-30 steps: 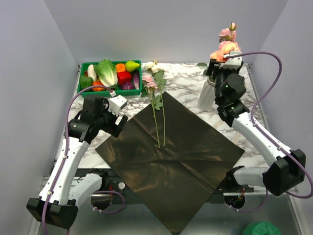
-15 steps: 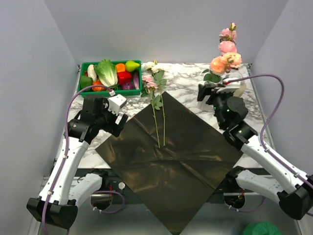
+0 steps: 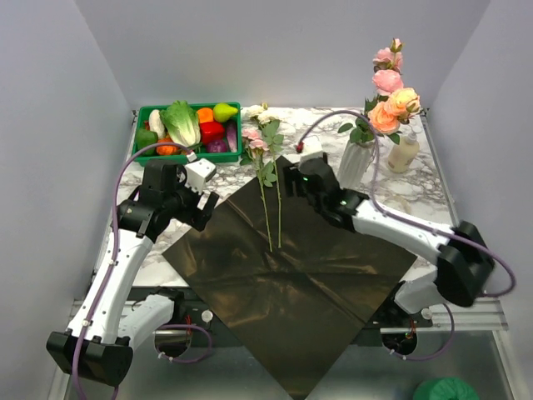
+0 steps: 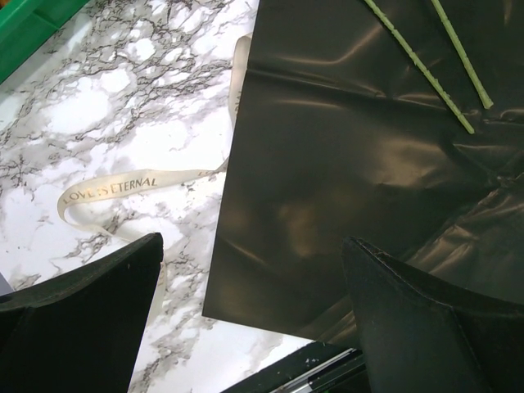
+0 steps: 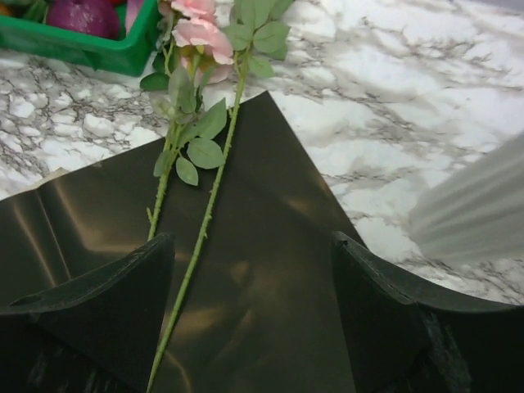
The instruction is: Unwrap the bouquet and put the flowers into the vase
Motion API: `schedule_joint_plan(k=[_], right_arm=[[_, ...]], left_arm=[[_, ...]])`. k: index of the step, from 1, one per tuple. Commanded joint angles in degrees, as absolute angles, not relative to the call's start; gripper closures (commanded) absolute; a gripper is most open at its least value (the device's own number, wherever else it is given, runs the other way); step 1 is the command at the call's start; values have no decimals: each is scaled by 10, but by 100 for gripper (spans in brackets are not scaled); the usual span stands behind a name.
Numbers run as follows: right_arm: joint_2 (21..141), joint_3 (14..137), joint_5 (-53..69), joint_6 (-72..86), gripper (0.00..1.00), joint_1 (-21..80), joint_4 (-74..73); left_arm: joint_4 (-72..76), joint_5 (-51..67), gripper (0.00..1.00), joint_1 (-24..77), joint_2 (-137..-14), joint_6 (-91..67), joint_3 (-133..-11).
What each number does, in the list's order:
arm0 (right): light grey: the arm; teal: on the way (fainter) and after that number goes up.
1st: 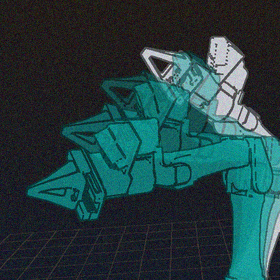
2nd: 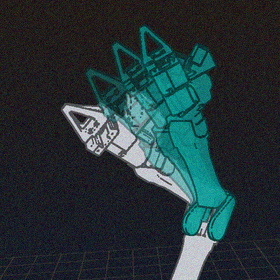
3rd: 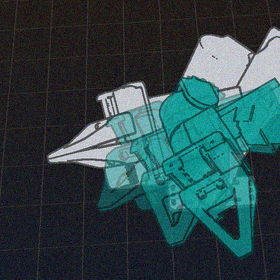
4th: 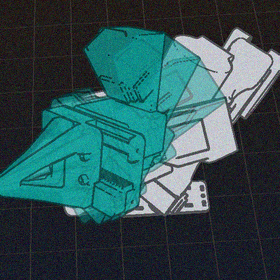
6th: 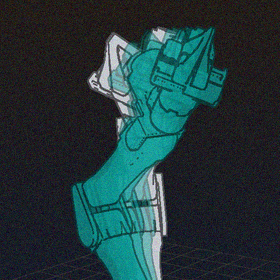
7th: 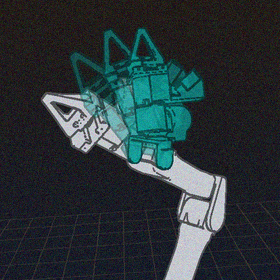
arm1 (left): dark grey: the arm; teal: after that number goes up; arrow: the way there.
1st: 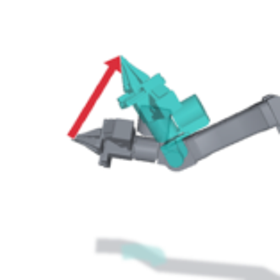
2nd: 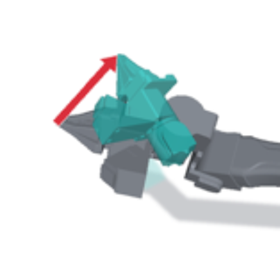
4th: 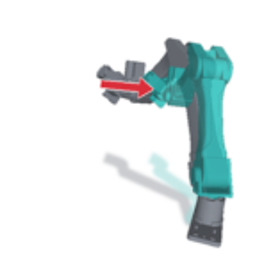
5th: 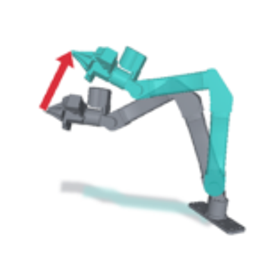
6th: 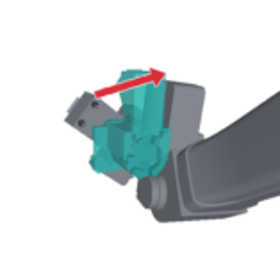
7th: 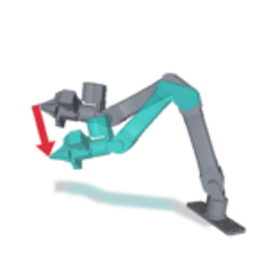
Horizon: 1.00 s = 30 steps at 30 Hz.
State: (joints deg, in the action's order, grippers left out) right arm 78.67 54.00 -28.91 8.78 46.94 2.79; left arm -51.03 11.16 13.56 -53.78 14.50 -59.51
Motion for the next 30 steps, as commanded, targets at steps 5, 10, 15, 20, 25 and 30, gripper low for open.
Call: schedule_joint_plan(k=[5,10,15,20,25,30], right_arm=[[1078,832,-280,132,21,468,-181],[1168,925,-224,159,26,443,-236],[1242,999,-194,170,32,426,-290],[1279,1042,-182,176,39,406,-315],[1310,1080,-166,175,45,390,-345],[1336,1104,-160,169,48,389,-354]], left_arm=[[-506,117,1,132,-545,141,-617],[-507,110,1,132,-540,150,-613],[-506,106,1,132,-540,156,-606],[-505,110,1,132,-542,158,-609],[-505,107,1,132,-543,165,-606],[-504,105,1,131,-544,169,-602]])
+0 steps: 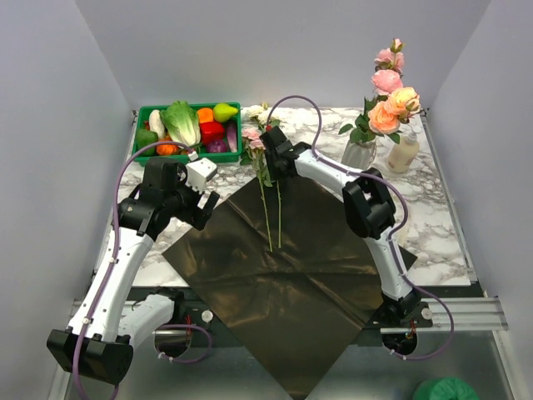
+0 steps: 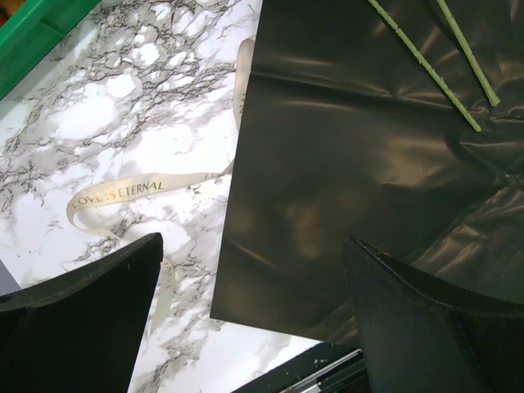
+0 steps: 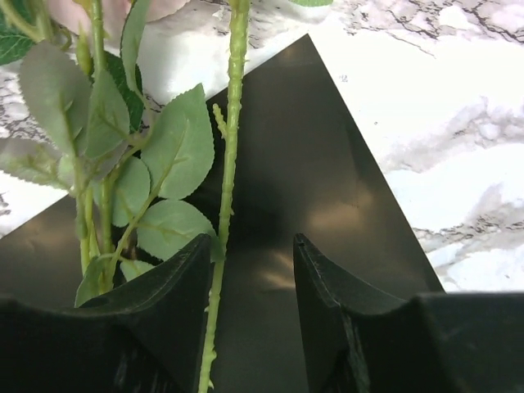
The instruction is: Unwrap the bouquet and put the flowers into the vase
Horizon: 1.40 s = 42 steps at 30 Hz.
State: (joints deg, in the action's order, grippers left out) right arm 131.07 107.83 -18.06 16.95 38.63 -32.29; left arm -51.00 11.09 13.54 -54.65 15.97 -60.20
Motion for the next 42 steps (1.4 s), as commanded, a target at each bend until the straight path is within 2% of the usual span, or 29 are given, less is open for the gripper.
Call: schedule_joint_plan(k=[1,7,10,13,14,17,18,25,32,35,38,42], right_arm=[[1339,1107,-158,170,48,389,-354],[1367,1126,-153,171,51,388,-363],[1371,1129,-154,176,57,388,-369],[1364,1117,-164,177,72,389,-367],[1352,1101,-167,180,81,388,-366],[1318,1067,-182,185,97,388,-345],[1310,1050,-186,186,99,388,-338],[1212,998,-222,202,99,388,-306],[1120,1027,-262,179,99,388,-295],[1055,1022,-272,143,100,388,-244],[966,998,-277,93,99,390,-166],[824,871,-280,-27,99,395,124]], left_arm=[[-504,104,1,131,-542,170,-601],[-503,96,1,131,-541,176,-598],[-504,95,1,131,-542,177,-599],[-504,95,1,131,-543,178,-599],[-504,97,1,131,-543,177,-599],[-504,100,1,131,-545,176,-600],[-504,99,1,131,-545,174,-601],[-512,105,1,132,-539,172,-606],[-520,108,1,131,-528,169,-613],[-526,109,1,131,-524,168,-617],[-526,109,1,131,-520,168,-619],[-525,111,1,131,-518,168,-616]])
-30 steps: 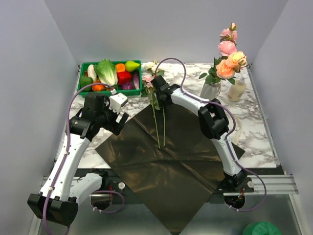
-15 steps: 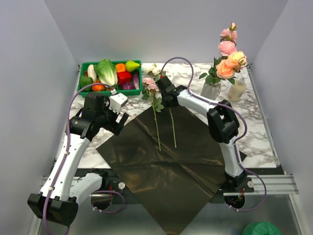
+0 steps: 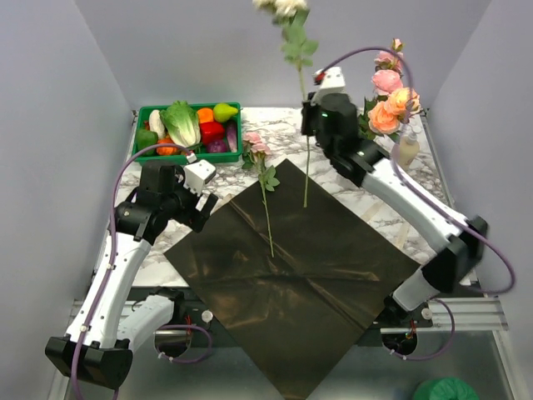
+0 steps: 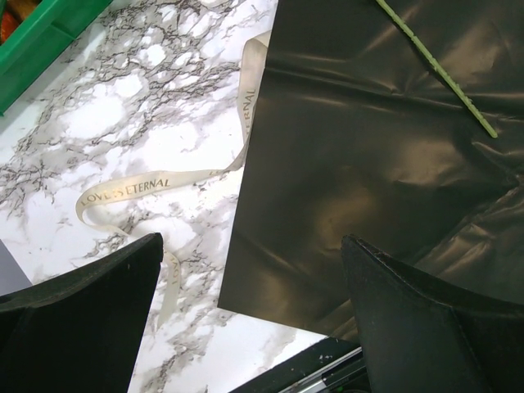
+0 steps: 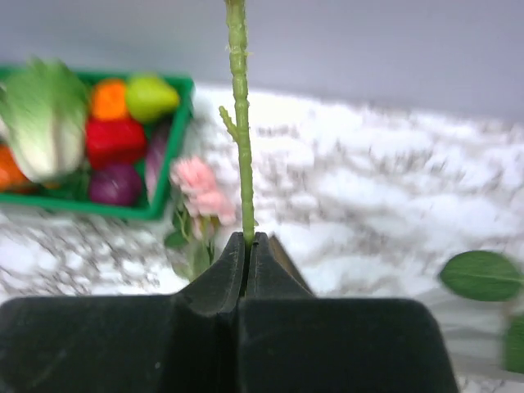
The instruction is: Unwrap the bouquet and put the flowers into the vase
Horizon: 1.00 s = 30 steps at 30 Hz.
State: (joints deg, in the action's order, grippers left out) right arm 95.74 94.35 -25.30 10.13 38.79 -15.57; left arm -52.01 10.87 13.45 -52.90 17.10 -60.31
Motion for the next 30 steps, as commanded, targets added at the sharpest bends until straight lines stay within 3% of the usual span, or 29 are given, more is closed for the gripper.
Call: schedule_joint_plan(k=[1,6,12,21,30], right_arm=[[809,851,-289,-52,99,395,158],[801,900,-331,-249,99,395,255],[795,838,-342,-410,99,382,468],[826,813,-348,-473,99,338,562],[838,773,-360,-418,99,301,574]], left_arm=[[-525,111,1,131,-517,166,-616],[-519,115,1,131,-516,163,-610],[-519,113,1,131,-516,163,-613],[-520,106,1,131,-513,175,-611],[-518,107,1,131,-518,179,-613]])
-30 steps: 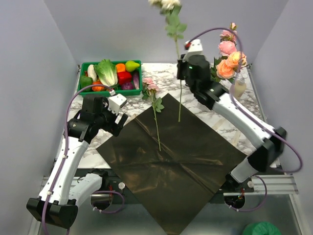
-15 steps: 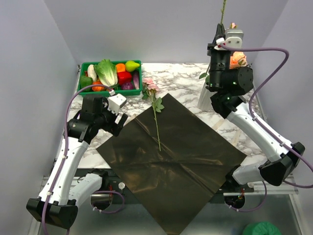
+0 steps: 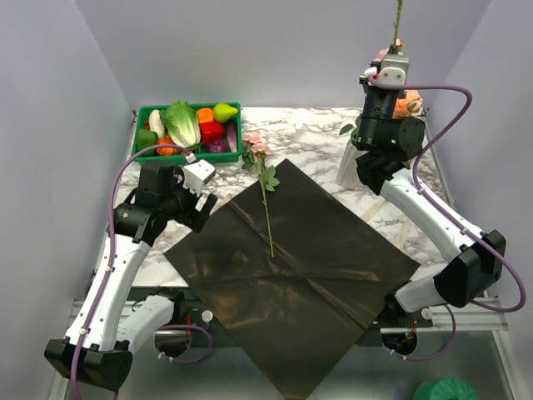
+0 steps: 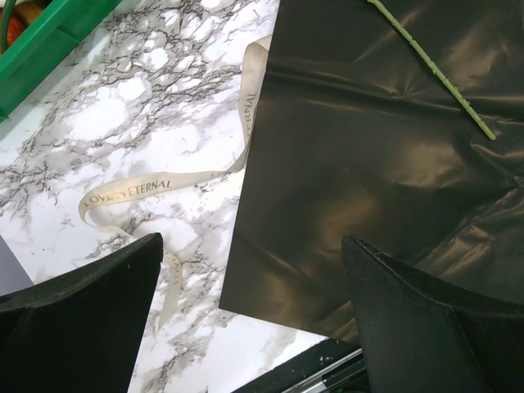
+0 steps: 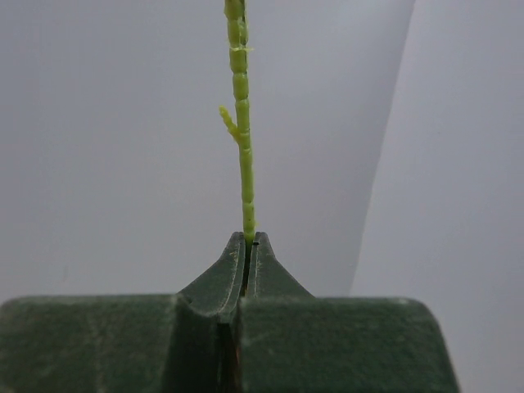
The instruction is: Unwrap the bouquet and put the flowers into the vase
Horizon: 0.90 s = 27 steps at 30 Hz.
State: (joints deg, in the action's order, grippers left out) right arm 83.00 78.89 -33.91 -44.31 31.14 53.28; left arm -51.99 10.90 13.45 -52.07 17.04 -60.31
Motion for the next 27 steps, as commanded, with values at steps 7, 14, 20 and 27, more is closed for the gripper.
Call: schedule_joint_plan(k=[7,14,20,27], right_arm=[[853,761,-366,-371,99,288,564],[859,715,-368,-372,99,288,594],[863,702,-362,-383,99,287,624],[854,693,-383,-345,96,287,571]], left_arm=[[-516,98,1,131,-522,186,-612],[-509,98,1,131,-533,186,-611],[-506,97,1,131,-535,188,-605],[-504,98,1,131,-533,189,-599]])
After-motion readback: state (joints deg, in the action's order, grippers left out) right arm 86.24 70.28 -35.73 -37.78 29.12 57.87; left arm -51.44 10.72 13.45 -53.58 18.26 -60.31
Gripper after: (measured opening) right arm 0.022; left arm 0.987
